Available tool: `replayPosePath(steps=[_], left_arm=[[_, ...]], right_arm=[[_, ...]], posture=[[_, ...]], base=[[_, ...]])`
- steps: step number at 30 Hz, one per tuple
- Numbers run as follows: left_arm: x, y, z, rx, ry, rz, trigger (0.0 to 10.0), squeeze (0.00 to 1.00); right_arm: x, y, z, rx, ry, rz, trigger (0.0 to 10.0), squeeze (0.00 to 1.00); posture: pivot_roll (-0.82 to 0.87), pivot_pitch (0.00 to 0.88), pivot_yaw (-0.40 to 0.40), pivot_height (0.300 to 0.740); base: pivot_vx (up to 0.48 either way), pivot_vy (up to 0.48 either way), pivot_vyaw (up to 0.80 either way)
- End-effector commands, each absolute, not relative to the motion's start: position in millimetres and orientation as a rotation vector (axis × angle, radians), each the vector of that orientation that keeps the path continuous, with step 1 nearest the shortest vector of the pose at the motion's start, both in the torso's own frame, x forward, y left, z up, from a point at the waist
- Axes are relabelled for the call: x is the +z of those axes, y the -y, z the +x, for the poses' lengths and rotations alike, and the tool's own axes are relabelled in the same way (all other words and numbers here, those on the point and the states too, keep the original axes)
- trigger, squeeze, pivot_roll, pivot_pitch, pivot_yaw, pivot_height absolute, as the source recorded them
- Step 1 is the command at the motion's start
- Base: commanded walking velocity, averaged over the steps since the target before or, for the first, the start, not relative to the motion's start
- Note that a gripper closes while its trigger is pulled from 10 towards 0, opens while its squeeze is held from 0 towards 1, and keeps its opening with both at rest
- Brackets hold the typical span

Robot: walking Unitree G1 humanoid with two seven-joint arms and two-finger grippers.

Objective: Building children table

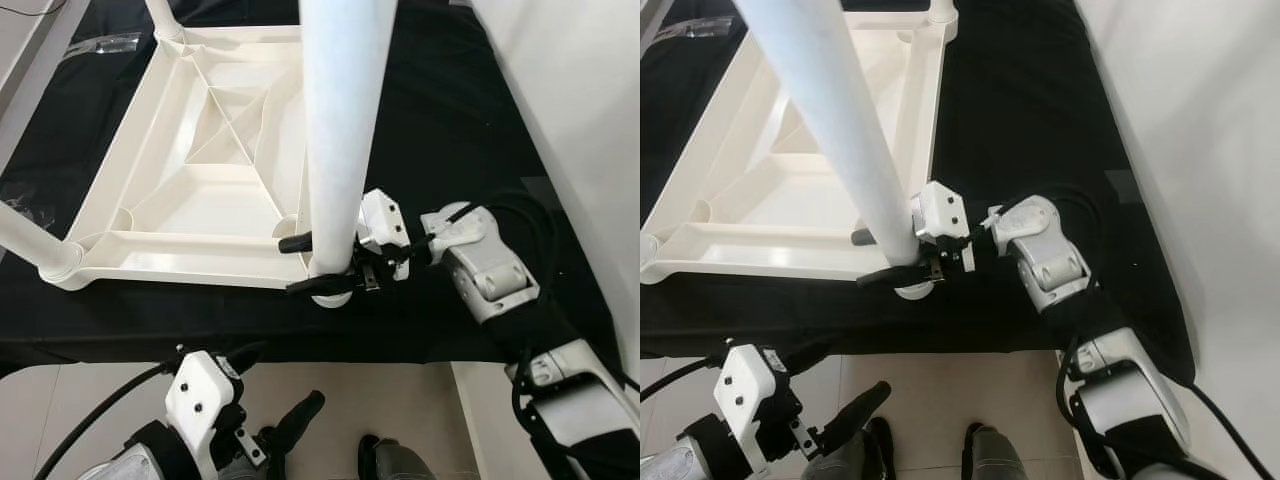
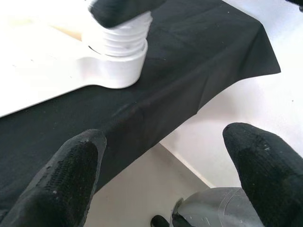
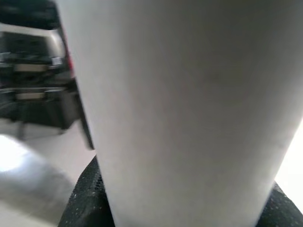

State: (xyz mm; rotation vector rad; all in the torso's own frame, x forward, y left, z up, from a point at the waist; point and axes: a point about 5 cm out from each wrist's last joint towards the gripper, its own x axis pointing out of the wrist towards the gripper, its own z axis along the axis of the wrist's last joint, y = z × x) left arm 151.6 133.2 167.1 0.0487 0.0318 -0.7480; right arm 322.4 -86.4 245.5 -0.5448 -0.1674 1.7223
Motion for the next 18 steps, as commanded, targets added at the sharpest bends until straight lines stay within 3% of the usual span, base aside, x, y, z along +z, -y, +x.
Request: replayPosePath(steps=[1,10,18], left_arm=[[162,-135,149,-0.744,-0.062,0.033,10.0,0.00],[164,-135,147,-0.742,-0.063,0.030,10.0,0.00],[165,-134,145,-0.739,-0.063,0.025,10.0,0.00]], right_arm=[[227,81,318,1.854,0.053,-0.492,10.0,0.00],[225,68,319,1.980,-0.013,-0.391,10.0,0.00],[221,57,326,1.939,0.056,-0.320,10.0,0.00]], posture=[[0.05,0.297,0.008,0.740],[0.06,0.310,0.003,0.740],[0.07,0.317,-0.003,0.740]], base=[[0.000,0.000,0.00],[0.000,0.000,0.00],[0.000,0.000,0.00]])
